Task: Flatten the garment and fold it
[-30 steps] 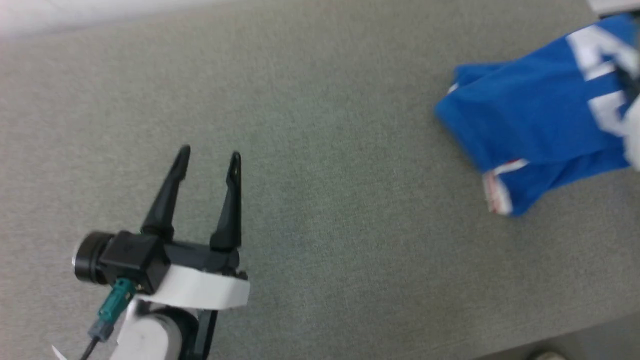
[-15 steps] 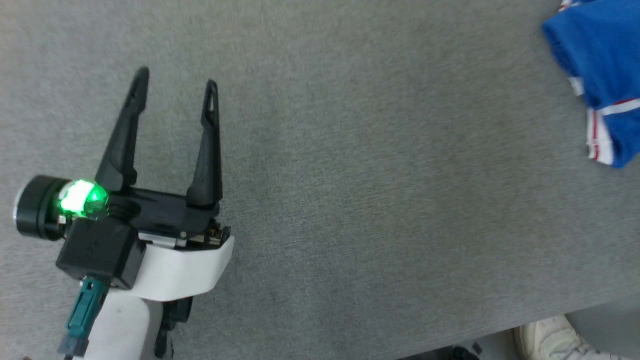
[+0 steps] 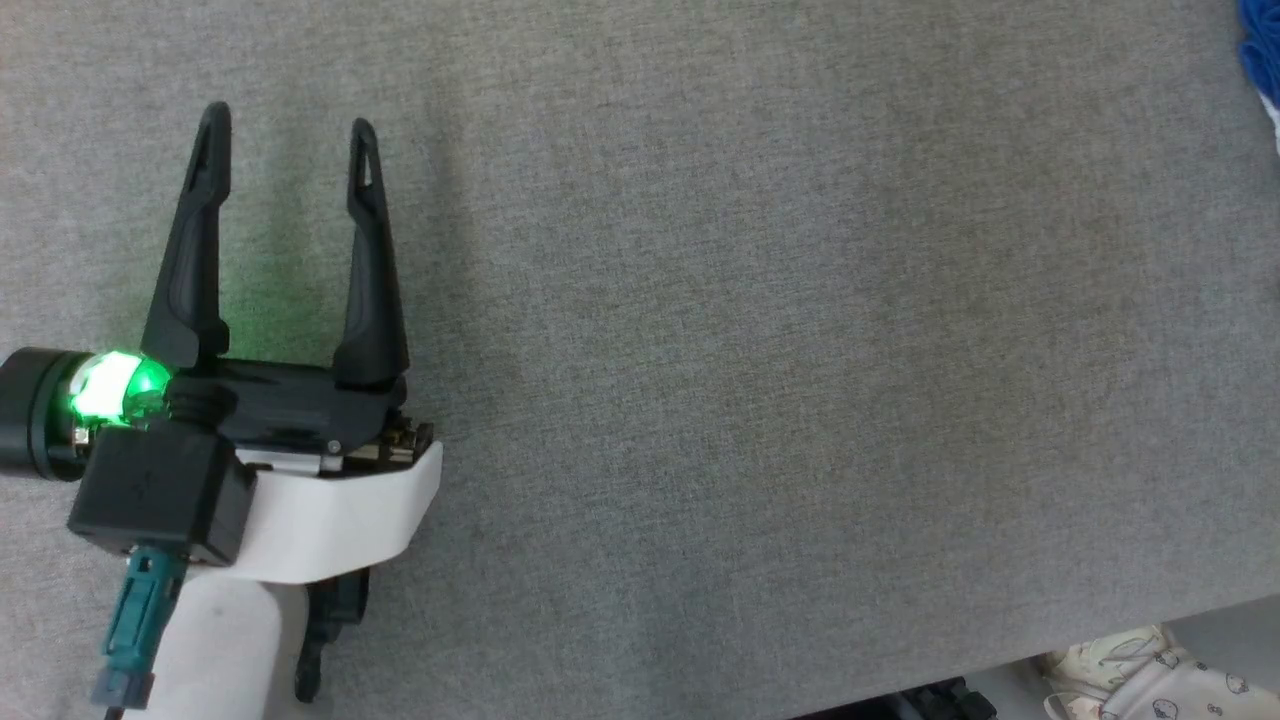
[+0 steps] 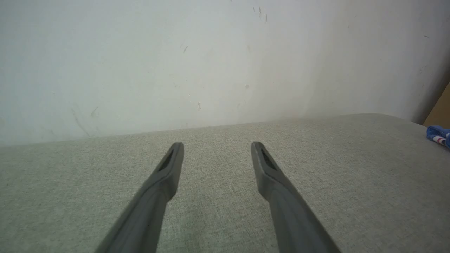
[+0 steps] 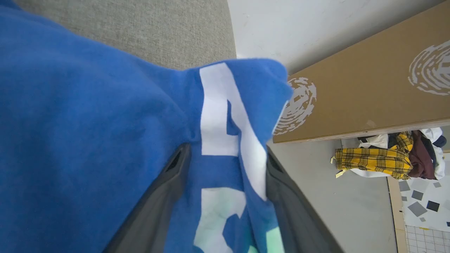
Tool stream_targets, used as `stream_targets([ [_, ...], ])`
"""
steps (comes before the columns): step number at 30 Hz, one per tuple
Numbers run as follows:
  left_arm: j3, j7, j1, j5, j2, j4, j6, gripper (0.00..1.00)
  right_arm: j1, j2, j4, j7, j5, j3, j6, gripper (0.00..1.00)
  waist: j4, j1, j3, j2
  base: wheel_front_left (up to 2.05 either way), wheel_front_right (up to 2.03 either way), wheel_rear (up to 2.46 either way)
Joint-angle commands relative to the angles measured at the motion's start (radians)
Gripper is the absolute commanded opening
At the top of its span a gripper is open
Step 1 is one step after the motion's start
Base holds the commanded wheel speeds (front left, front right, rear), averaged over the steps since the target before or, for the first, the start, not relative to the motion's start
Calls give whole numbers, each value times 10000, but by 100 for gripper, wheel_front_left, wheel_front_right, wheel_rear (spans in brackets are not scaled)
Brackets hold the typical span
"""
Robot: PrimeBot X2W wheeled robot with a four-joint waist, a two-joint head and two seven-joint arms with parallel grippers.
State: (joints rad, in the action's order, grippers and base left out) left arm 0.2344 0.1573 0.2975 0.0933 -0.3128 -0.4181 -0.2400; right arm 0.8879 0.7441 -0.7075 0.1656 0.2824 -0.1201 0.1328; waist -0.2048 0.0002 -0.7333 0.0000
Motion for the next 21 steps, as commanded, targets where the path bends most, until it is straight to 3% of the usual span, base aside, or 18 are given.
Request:
stream_targets([
  [1, -18, 30, 187, 58, 25, -86, -31, 100, 191, -77, -183, -132, -95, 8, -21, 100, 6, -2, 77, 0, 0, 0, 0],
  [12, 92, 340, -160, 700, 412, 907, -38, 100, -62, -208, -816, -1171, -207, 460, -21, 100, 354, -2, 1548, 0, 0, 0, 0],
  [21, 141, 790, -755, 1113, 708, 1623, -23, 100, -1649, -1290, 349, -2413, 339, 1147, -21, 100, 904, -2, 3328, 0, 0, 0, 0],
])
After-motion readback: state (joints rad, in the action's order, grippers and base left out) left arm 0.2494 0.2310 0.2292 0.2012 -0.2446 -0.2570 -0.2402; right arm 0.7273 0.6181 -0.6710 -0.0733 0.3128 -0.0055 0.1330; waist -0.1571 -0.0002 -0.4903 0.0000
